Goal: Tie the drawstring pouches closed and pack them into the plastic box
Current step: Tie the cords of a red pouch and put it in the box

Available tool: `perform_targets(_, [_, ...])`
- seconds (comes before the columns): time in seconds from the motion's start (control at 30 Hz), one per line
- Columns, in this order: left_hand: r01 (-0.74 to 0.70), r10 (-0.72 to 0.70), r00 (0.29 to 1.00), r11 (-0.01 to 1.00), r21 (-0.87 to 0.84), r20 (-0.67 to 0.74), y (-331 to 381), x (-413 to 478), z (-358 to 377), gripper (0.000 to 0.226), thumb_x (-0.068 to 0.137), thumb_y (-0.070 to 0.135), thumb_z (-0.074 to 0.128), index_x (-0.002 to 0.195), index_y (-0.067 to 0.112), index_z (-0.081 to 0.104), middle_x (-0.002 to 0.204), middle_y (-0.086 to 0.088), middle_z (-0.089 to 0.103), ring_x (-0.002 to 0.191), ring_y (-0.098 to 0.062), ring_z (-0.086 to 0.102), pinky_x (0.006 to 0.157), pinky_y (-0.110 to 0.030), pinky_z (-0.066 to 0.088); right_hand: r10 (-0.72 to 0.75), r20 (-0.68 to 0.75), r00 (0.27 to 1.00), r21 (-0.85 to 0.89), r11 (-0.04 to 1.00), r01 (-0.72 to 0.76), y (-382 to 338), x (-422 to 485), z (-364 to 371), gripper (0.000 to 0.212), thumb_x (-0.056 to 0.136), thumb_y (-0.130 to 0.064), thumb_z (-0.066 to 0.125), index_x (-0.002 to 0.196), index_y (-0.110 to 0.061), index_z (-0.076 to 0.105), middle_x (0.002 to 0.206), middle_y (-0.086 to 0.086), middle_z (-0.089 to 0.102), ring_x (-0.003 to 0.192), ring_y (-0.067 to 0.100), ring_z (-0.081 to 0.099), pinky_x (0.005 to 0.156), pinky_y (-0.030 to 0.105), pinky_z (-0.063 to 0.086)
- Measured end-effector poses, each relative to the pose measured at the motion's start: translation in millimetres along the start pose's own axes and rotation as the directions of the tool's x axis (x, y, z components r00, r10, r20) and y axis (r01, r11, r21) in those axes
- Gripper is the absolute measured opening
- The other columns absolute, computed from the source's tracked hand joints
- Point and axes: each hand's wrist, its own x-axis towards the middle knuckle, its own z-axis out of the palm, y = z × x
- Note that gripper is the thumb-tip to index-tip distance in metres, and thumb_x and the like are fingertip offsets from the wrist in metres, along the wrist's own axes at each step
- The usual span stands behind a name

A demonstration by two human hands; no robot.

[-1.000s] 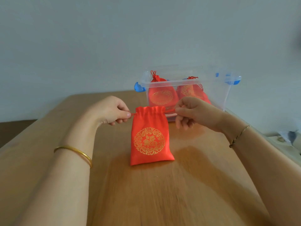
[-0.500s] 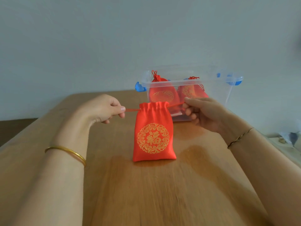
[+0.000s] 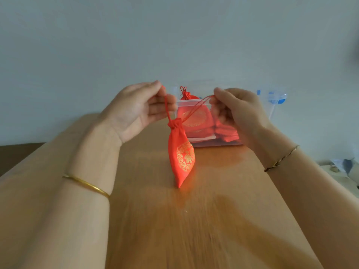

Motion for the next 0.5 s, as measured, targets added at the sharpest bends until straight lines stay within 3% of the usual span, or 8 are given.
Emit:
perform_targets(0.07, [-0.004, 0.003, 1.0, 0.999, 0.031, 0.018, -1.0, 0.5, 9.2, 0.025, 0.096, 0.021, 0.041, 0.077, 0.013, 0.057, 0.064, 0.003, 0.064, 0.056, -0.008, 0.06, 0.063, -0.022, 0.054, -0.068, 0.042, 0.997, -0.028, 0.997, 0.07, -16.6, -1.4, 7.7, 0.029, 0.092, -0.023, 0.055, 0.065, -0.015, 0.064, 0.053, -0.001, 0.054, 0.044, 0.009, 0.04, 0.045, 0.02, 0.031])
perform_targets(0.2, [-0.011, 0.005, 0.999, 0.99, 0.143, 0.044, -1.7, -0.9, 14.2, 0.012, 0.086, 0.012, 0.055, 0.09, 0.004, 0.064, 0.062, 0.003, 0.058, 0.055, -0.006, 0.053, 0.061, -0.02, 0.052, -0.144, 0.151, 0.978, -0.097, 0.982, 0.159, -35.0, -2.5, 22.6, 0.027, 0.091, -0.024, 0.057, 0.066, -0.016, 0.066, 0.058, -0.003, 0.056, 0.047, 0.005, 0.043, 0.047, 0.015, 0.034])
perform_targets(0.3, [-0.055, 0.037, 0.996, 0.97, 0.239, 0.079, -3.5, -2.6, 21.8, 0.005, 0.081, 0.004, 0.059, 0.076, 0.005, 0.061, 0.053, 0.003, 0.051, 0.05, -0.007, 0.047, 0.054, -0.018, 0.048, -0.18, 0.205, 0.962, -0.136, 0.968, 0.211, -36.8, -3.2, 34.5, 0.029, 0.091, -0.02, 0.056, 0.065, -0.012, 0.064, 0.058, -0.001, 0.056, 0.047, 0.003, 0.044, 0.047, 0.014, 0.036])
perform_targets(0.4, [-0.069, 0.055, 0.997, 0.938, 0.34, 0.051, -6.8, 0.4, 24.9, 0.011, 0.083, 0.009, 0.06, 0.075, 0.001, 0.06, 0.053, 0.0, 0.05, 0.046, -0.007, 0.045, 0.052, -0.018, 0.044, -0.179, 0.208, 0.962, -0.127, 0.97, 0.208, -32.5, -0.4, 39.7, 0.029, 0.092, -0.023, 0.054, 0.067, -0.012, 0.064, 0.06, 0.0, 0.055, 0.054, 0.011, 0.046, 0.049, 0.021, 0.035])
perform_targets(0.5, [-0.051, 0.05, 0.999, 0.952, 0.303, 0.012, -6.5, 2.0, 22.6, 0.013, 0.087, 0.01, 0.057, 0.077, 0.004, 0.064, 0.058, -0.002, 0.054, 0.046, -0.007, 0.044, 0.049, -0.016, 0.043, -0.116, 0.138, 0.984, -0.157, 0.978, 0.137, -26.0, 7.9, 36.8, 0.036, 0.097, -0.033, 0.043, 0.071, -0.016, 0.061, 0.067, -0.001, 0.055, 0.057, 0.01, 0.048, 0.052, 0.021, 0.038])
